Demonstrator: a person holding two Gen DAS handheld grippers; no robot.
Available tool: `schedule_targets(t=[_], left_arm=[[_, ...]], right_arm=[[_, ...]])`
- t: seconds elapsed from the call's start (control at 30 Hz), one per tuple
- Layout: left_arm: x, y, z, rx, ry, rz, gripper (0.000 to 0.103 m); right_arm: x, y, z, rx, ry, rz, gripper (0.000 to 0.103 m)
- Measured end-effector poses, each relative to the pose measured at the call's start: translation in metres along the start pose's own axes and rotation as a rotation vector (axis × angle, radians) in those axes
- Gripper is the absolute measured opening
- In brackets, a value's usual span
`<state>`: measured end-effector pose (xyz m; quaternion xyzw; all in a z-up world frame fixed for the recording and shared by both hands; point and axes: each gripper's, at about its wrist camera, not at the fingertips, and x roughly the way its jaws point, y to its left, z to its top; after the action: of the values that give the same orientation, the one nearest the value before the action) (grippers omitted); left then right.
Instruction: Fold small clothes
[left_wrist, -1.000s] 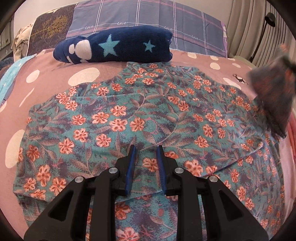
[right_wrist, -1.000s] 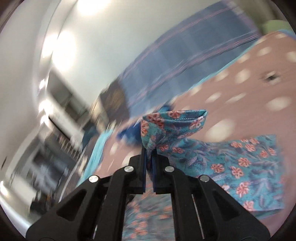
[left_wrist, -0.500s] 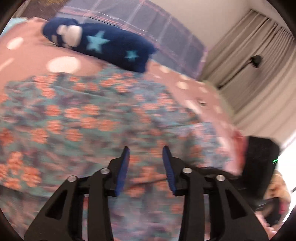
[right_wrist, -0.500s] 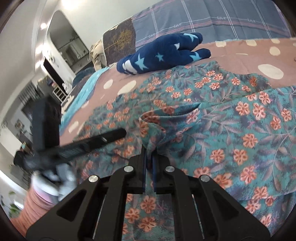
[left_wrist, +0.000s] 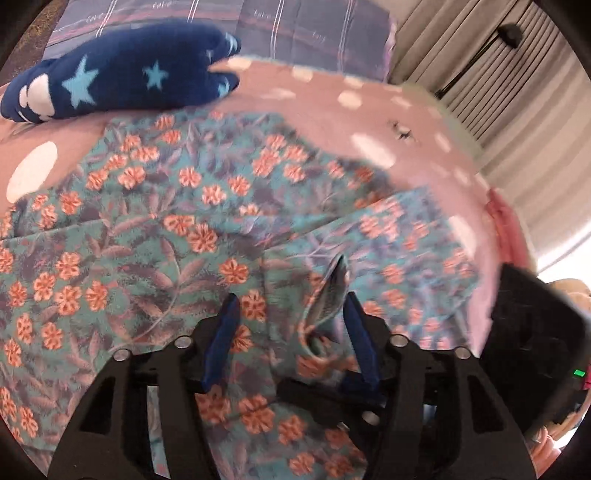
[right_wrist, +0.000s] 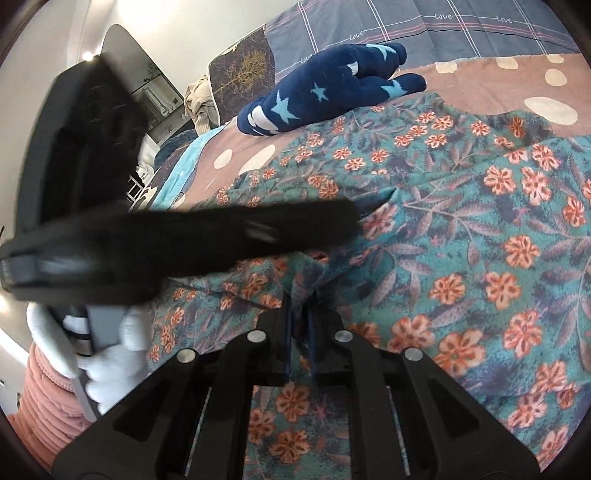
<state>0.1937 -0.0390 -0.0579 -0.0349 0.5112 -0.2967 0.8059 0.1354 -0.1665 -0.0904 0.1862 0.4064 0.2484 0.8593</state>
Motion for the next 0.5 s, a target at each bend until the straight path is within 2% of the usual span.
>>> schedule_targets(t=[0.03, 0.07, 0.2, 0.23, 0.27, 0.3, 0.43, 0.5], left_arm=[[0.004, 0.0, 0.001, 0.002, 0.004, 0.001, 0.015], [0.006, 0.001, 0.002, -0.01, 0.006, -0.005, 0.008], [-0.015, 0.001, 0.004, -0.009, -0.072, 0.013, 0.006], [-0.024, 0.002, 0.005, -0.013, -0.094, 0.009, 0.006], [-0.039, 0.005, 0.006, -0.025, -0.134, 0.002, 0.006], [-0.055, 0.008, 0.008, -0.033, -0.173, -0.003, 0.006], [-0.131, 0.025, 0.016, -0.074, -0.331, -0.031, 0.006], [-0.164, 0.037, 0.018, -0.076, -0.372, -0.003, 0.006]], right_arm=[[0.0, 0.0, 0.0, 0.002, -0.001, 0.002, 0.009], [-0.001, -0.001, -0.001, 0.006, -0.002, 0.007, 0.009], [-0.003, -0.001, -0.001, 0.005, -0.011, 0.011, 0.014], [-0.006, -0.001, -0.002, 0.005, -0.02, 0.017, 0.018], [-0.01, -0.001, -0.002, 0.006, -0.037, 0.027, 0.03], [-0.016, -0.001, -0.002, 0.012, -0.058, 0.041, 0.038], [-0.053, -0.009, 0.007, 0.063, -0.094, 0.137, 0.038], [-0.077, -0.013, 0.015, 0.051, -0.098, 0.105, 0.038]])
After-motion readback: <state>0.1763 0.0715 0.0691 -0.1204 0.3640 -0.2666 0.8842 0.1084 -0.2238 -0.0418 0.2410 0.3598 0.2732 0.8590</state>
